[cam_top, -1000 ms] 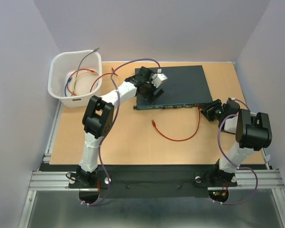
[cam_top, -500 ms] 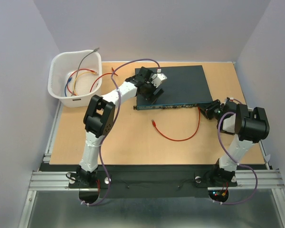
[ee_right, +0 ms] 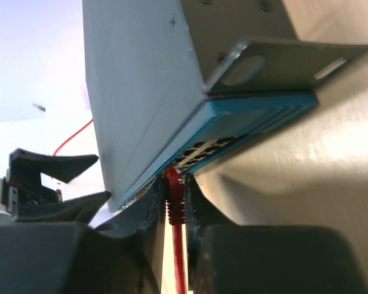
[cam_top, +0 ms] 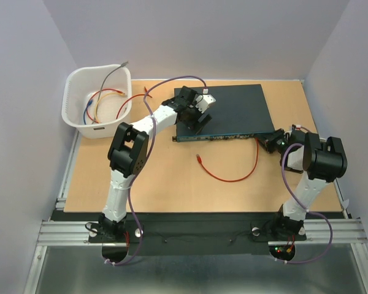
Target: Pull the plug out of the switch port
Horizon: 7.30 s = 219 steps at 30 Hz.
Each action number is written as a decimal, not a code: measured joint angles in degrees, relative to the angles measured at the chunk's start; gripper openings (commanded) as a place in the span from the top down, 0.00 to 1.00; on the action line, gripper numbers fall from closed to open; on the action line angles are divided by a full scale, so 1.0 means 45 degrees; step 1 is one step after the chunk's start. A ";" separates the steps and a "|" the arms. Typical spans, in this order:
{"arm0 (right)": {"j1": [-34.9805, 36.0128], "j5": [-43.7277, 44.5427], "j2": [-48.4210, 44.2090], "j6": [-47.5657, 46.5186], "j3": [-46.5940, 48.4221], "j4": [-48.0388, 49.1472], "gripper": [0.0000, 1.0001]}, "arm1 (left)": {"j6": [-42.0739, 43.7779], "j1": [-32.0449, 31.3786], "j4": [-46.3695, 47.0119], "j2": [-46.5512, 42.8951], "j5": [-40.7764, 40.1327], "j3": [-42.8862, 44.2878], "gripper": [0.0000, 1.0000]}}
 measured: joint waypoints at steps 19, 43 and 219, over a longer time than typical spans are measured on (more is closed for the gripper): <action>0.0233 0.0957 -0.2045 -0.0602 -0.2059 -0.0379 1.00 | 0.0505 -0.0850 0.0010 -0.0024 0.0262 -0.0005 0.01; 0.0141 0.0466 -0.2142 -0.1166 -0.1719 -0.1137 0.99 | 0.3002 -0.3405 0.0962 0.1957 -0.0729 0.2123 0.01; -0.0845 0.0670 0.0899 0.3517 -0.2433 0.4809 0.94 | 0.0223 -0.3575 0.1326 0.4085 0.0053 0.5289 0.24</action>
